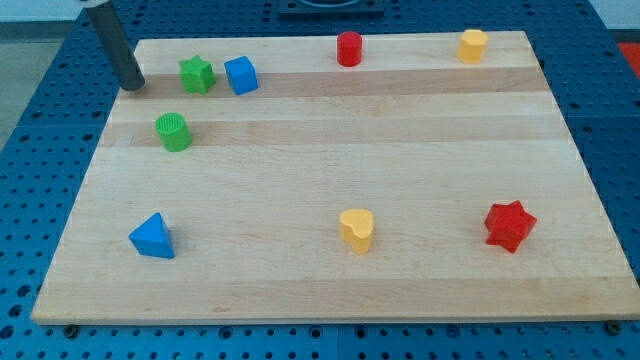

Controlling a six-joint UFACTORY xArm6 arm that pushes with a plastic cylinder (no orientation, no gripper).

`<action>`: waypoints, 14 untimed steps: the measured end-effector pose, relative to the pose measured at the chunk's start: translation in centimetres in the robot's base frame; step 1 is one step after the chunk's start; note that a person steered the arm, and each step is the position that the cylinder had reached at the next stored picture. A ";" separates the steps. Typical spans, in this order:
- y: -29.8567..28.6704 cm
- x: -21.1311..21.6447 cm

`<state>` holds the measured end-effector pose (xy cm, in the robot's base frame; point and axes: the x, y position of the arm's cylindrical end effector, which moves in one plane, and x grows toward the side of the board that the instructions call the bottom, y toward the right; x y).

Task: Put the green star at the top left side of the board

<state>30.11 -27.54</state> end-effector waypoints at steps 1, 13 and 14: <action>3.0 1.7; 6.4 -1.3; 6.3 -2.3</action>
<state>27.79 -21.27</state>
